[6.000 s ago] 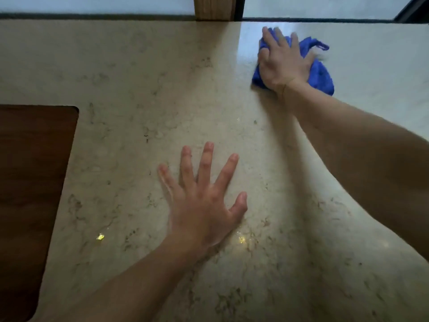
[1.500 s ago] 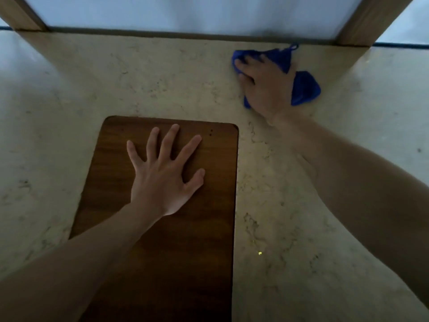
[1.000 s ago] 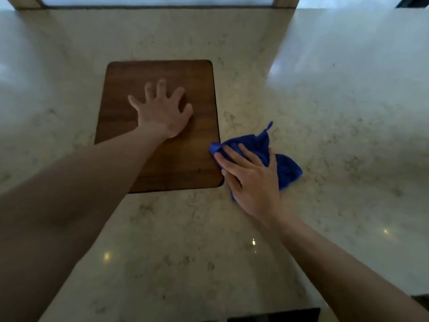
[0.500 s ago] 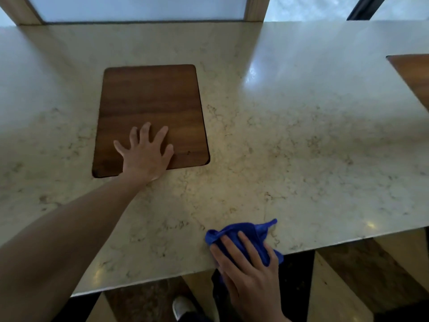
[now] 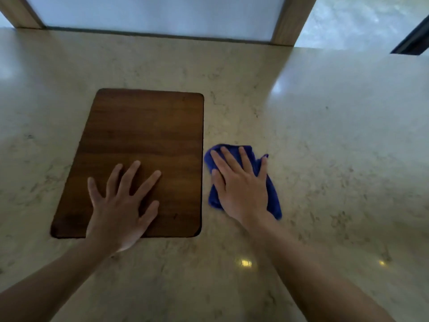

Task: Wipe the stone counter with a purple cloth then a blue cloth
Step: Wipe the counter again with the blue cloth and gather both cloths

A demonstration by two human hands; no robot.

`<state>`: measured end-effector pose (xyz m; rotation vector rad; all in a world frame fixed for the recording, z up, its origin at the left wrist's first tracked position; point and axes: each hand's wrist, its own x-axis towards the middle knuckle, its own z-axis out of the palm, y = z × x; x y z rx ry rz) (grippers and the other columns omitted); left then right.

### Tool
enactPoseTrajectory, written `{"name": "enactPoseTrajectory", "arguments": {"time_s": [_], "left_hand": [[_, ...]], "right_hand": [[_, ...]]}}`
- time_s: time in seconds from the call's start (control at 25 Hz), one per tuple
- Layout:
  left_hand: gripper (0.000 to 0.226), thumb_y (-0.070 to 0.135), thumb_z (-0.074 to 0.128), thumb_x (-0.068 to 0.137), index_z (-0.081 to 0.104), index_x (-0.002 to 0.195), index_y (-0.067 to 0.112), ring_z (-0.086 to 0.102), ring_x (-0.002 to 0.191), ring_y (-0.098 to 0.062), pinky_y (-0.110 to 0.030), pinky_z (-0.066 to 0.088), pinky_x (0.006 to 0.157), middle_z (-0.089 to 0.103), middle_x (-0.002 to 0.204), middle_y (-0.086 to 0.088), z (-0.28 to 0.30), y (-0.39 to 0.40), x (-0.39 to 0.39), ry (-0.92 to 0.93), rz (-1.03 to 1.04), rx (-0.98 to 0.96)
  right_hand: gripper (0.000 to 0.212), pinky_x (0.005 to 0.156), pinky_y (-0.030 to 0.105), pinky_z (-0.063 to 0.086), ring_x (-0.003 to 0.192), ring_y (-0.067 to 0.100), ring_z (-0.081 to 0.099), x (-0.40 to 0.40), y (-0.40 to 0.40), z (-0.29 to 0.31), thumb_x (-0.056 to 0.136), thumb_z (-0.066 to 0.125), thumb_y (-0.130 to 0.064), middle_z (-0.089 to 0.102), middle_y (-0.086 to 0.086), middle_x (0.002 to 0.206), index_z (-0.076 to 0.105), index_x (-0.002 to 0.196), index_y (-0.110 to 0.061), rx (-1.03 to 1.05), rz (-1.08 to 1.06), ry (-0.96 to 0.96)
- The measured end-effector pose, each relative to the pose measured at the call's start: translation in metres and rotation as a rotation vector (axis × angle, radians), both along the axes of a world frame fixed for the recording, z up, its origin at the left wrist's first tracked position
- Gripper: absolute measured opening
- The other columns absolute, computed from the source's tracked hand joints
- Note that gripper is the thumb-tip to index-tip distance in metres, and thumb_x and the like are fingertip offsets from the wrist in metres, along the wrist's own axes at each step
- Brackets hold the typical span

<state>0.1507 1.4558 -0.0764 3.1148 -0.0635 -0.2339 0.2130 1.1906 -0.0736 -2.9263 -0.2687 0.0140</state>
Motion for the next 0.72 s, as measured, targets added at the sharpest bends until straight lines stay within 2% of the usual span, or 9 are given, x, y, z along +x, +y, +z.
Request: {"name": "enactPoseTrajectory", "arguments": {"time_s": [0.12, 0.2, 0.28, 0.36, 0.52, 0.72], "left_hand": [[0.067, 0.071, 0.013, 0.092, 0.016, 0.155, 0.047, 0.012, 0.152, -0.035, -0.079, 0.014, 0.107, 0.017, 0.166, -0.003, 0.001, 0.003, -0.004, -0.004, -0.018, 0.014], [0.067, 0.070, 0.016, 0.093, 0.017, 0.155, 0.046, 0.013, 0.152, -0.036, -0.080, 0.015, 0.106, 0.017, 0.166, -0.004, 0.001, 0.004, 0.002, -0.001, -0.026, 0.004], [0.066, 0.070, 0.017, 0.093, 0.019, 0.155, 0.046, 0.013, 0.152, -0.036, -0.081, 0.014, 0.106, 0.018, 0.166, -0.005, 0.002, 0.002, 0.003, -0.028, -0.036, 0.010], [0.066, 0.070, 0.016, 0.093, 0.021, 0.154, 0.045, 0.012, 0.152, -0.037, -0.079, 0.011, 0.107, 0.018, 0.165, -0.006, 0.003, -0.003, 0.003, -0.042, -0.015, -0.002], [0.066, 0.067, 0.023, 0.091, 0.017, 0.154, 0.047, 0.007, 0.153, -0.035, -0.078, 0.009, 0.109, 0.014, 0.166, -0.004, 0.003, -0.002, 0.006, -0.029, 0.021, -0.021], [0.064, 0.072, 0.005, 0.090, 0.006, 0.151, 0.055, 0.010, 0.150, -0.035, -0.075, 0.013, 0.109, 0.014, 0.166, 0.000, -0.001, -0.010, 0.001, -0.025, 0.118, 0.136]], "right_hand": [[0.052, 0.115, 0.067, -0.004, 0.151, 0.020, 0.012, 0.148, -0.021, 0.002, 0.100, 0.011, -0.052, 0.024, -0.018, 0.161, 0.023, 0.151, -0.046, 0.031, -0.025, 0.024], [0.054, 0.113, 0.069, -0.002, 0.151, 0.020, 0.012, 0.239, -0.051, 0.005, 0.099, 0.013, -0.052, 0.023, -0.017, 0.162, 0.023, 0.151, -0.046, 0.020, -0.064, 0.037], [0.055, 0.112, 0.071, 0.002, 0.149, 0.021, 0.017, 0.295, -0.076, 0.009, 0.097, 0.016, -0.050, 0.024, -0.016, 0.162, 0.025, 0.151, -0.044, 0.018, -0.107, 0.050], [0.057, 0.111, 0.072, 0.005, 0.149, 0.021, 0.019, 0.315, -0.084, 0.009, 0.095, 0.018, -0.050, 0.026, -0.016, 0.161, 0.027, 0.151, -0.043, 0.016, -0.101, 0.044], [0.056, 0.113, 0.068, 0.008, 0.150, 0.017, 0.017, 0.244, -0.077, 0.005, 0.093, 0.021, -0.051, 0.027, -0.019, 0.160, 0.028, 0.148, -0.048, 0.038, 0.084, 0.049], [0.048, 0.115, 0.066, 0.007, 0.150, 0.017, 0.017, 0.054, -0.074, 0.003, 0.100, 0.025, -0.051, 0.030, -0.020, 0.158, 0.031, 0.147, -0.049, 0.051, 0.359, 0.008]]}}
